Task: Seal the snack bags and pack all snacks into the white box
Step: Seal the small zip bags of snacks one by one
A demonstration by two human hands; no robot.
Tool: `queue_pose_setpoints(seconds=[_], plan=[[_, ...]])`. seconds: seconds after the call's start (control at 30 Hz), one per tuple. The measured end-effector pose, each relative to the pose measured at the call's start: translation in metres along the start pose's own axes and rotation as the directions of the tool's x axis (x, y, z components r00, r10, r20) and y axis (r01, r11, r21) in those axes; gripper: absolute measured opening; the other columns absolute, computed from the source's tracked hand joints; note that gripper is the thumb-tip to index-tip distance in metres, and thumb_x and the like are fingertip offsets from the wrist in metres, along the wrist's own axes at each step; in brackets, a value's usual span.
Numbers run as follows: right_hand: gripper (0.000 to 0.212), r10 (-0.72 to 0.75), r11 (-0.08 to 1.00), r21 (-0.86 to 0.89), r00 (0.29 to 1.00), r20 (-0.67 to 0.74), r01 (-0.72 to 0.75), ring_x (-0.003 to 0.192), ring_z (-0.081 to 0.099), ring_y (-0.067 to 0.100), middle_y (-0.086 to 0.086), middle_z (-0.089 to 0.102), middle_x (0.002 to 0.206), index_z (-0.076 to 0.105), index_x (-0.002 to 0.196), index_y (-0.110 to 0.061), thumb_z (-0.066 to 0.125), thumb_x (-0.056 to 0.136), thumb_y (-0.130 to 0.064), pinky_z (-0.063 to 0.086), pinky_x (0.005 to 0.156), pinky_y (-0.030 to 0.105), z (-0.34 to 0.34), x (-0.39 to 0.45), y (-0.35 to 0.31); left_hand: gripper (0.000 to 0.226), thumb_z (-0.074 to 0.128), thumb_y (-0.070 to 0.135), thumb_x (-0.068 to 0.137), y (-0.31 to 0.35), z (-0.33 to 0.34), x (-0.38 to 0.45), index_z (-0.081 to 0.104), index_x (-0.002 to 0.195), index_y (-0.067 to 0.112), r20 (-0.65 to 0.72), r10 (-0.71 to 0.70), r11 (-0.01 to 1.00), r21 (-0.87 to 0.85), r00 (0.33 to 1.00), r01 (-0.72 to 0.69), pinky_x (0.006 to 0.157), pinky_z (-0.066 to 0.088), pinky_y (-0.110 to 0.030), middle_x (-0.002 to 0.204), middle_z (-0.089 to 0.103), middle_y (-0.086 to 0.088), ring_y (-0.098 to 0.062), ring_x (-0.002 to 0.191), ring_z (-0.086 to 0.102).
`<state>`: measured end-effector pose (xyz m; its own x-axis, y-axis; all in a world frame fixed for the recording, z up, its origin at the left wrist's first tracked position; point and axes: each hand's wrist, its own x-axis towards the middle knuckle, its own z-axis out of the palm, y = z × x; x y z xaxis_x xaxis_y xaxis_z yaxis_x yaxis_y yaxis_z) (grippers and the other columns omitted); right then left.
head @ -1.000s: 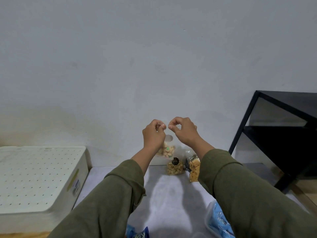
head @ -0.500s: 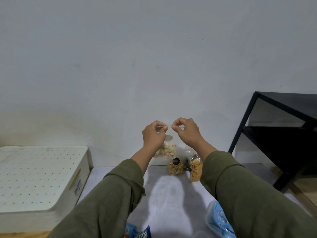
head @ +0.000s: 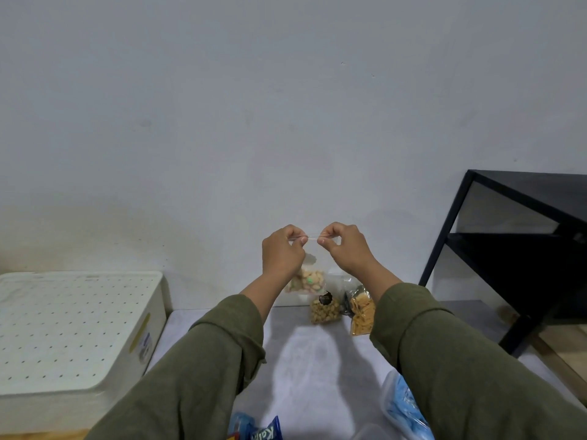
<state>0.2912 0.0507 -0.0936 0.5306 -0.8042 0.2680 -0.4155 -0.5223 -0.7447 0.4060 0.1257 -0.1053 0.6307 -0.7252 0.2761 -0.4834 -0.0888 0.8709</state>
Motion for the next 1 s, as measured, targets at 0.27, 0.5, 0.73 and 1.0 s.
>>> queue_pose_setpoints(seconds=[0.27,0.5,0.73,1.0], plan=[[0.008,0.022,0.999,0.048,1.000,-0.022,-0.021,0.090,0.057,0.015,0.001,0.065,0.089,0.066,0.076,-0.018,0.069,0.084,-0.021,0.040,0.074,0.023,-0.005,0.002,0.003,0.010,0.058,0.025,0.091,0.003,0.000,-0.002,0.056,0.083,0.031,0.045,0.044,0.987,0.150,0.998,-0.050,0.097,0.038,-0.043,0.116,0.058,0.008,-0.014,0.114,0.048],[0.009,0.039,0.991,0.128,0.999,-0.020,-0.036,0.084,0.054,0.010,-0.004,0.062,0.080,0.064,0.078,-0.012,0.068,0.084,-0.017,0.035,0.066,0.012,-0.004,-0.004,0.000,0.017,0.062,0.022,0.088,0.000,0.003,-0.001,0.056,0.075,0.031,0.014,-0.005,0.998,0.059,1.000,0.004,0.096,0.042,-0.045,0.110,0.061,0.005,-0.017,0.111,0.055],[0.010,0.087,0.983,0.165,0.996,-0.019,-0.082,0.085,0.059,0.011,-0.009,0.065,0.077,0.068,0.071,-0.016,0.075,0.078,-0.018,0.040,0.070,0.013,-0.010,-0.009,0.003,0.006,0.065,0.019,0.087,-0.004,0.001,-0.007,0.060,0.090,0.020,0.007,-0.071,0.988,-0.134,0.997,0.071,0.076,0.039,-0.021,0.094,0.064,0.004,-0.012,0.090,0.059],[0.015,0.039,0.999,0.033,0.996,0.082,-0.041,0.105,0.055,0.015,0.001,0.068,0.103,0.075,0.093,-0.015,0.068,0.085,-0.025,0.035,0.086,0.025,-0.015,-0.012,0.002,0.006,0.062,0.014,0.089,-0.010,-0.002,-0.014,0.061,0.083,0.015,0.028,-0.079,0.989,-0.124,0.996,0.082,0.066,0.040,-0.016,0.080,0.061,0.004,-0.012,0.078,0.056]])
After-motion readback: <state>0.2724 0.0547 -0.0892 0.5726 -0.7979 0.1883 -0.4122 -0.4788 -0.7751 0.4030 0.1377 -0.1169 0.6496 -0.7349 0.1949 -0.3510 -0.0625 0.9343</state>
